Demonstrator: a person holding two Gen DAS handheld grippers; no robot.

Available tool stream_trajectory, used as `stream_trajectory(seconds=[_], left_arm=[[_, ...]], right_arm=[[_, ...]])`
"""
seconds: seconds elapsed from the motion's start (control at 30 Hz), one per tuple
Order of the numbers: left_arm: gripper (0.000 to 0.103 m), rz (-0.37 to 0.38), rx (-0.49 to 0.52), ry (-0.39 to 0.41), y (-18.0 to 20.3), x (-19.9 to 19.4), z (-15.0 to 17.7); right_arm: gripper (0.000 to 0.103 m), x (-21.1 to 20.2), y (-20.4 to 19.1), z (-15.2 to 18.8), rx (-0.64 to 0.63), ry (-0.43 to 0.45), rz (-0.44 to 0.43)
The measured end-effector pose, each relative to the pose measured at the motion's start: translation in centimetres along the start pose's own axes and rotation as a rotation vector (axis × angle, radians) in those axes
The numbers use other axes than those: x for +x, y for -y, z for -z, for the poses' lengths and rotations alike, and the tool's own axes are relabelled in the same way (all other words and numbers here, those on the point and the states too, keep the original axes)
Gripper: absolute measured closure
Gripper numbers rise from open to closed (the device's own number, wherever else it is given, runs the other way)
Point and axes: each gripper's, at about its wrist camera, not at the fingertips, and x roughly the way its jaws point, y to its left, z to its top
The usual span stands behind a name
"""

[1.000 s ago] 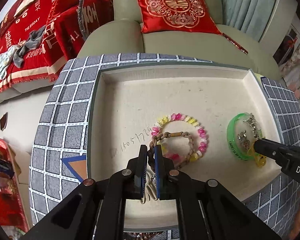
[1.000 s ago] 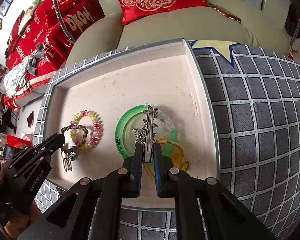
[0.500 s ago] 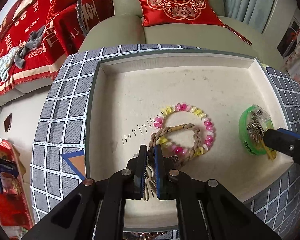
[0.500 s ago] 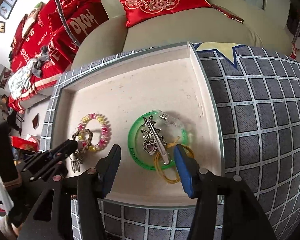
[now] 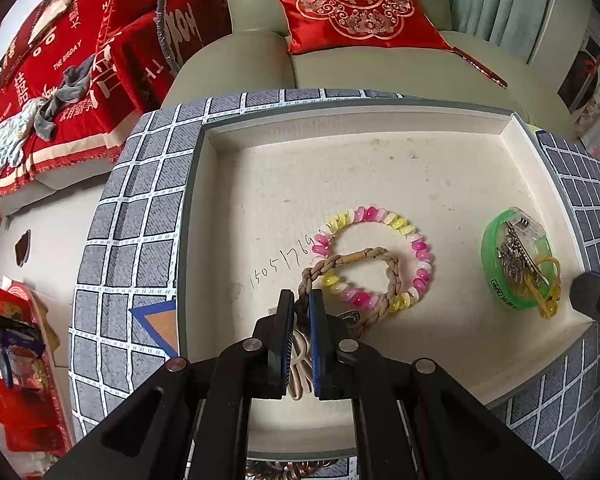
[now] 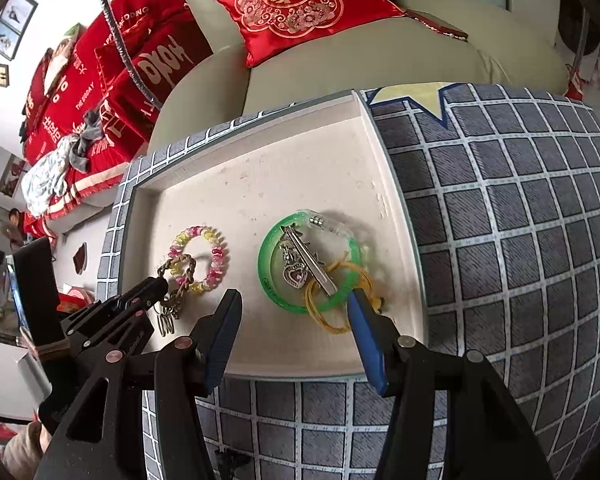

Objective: Organize jewelry
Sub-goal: 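Drop the hairpin into the green bangle with the right tool while the left tool releases the braided bracelet, then move both tools back toward the black claw clip and brown bead bracelet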

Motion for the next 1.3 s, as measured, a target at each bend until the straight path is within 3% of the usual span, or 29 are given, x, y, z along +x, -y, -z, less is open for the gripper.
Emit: stream_trajectory(seconds=[0.2,0.23,0.27,0.3,0.37,0.6,0.67,0.7,0.73,0.8,0.9,1.07,1.3], left_arm=[[0.080,-0.010,0.001,0.023,-0.2,-0.4,-0.1],[0.063,-0.009,0.000,0.022,-0.2,-0.4,-0.1],[0.011,-0.010,-0.004,0.023,-0.3,-0.5,-0.1],[0.000,-0.022,-0.016,0.034,-0.5,-0.7,-0.1],[0.000,-0.031,-0.029,0.091,-0.6,-1.8,-0.1],[0.000,-0.012,-0.021,0.110,-0.5,-3.5,-0.2],[0.000,-0.002,-0.026,0.106,-0.8,-3.9,-0.1],[0.000,-0.002,-0.026,0.106,-0.9,-4.1,0.0],[0.000,-0.003,-0.024,0.106,-1.0,-4.2,0.1],[0.000,-0.005,-0.021,0.105,-1.1,-4.5,0.4],[0.000,0.000,-0.023,0.102,-1.6,-4.9,1.0],[0.000,0.006,-0.022,0.104,-2.3,-5.9,2.1],[0.000,-0.006,-0.009,0.117,-3.5,-7.5,4.0]], right_arm=[[0.044,-0.7,0.2,0.7,-0.004,0.004,-0.011],[0.044,-0.8,0.1,0.9,-0.002,0.005,-0.012],[0.044,-0.9,0.2,1.0,0.002,0.006,-0.015],[0.044,-1.0,0.2,1.2,0.006,0.007,-0.018],[0.044,-1.2,0.3,1.6,0.010,0.010,-0.023],[0.044,-2.0,0.7,2.9,0.027,0.006,-0.027],[0.036,-2.4,0.7,3.3,0.031,0.011,-0.034],[0.024,-2.6,0.8,3.5,0.036,0.016,-0.042],[0.019,-2.8,0.8,3.8,0.042,0.023,-0.056],[0.019,-3.3,0.9,4.3,0.051,0.037,-0.068],[0.000,-3.7,0.6,5.0,0.037,0.053,-0.055],[0.000,-4.7,-0.3,6.3,0.002,0.077,-0.031],[0.000,-4.8,-1.6,8.0,-0.022,0.014,-0.011]])
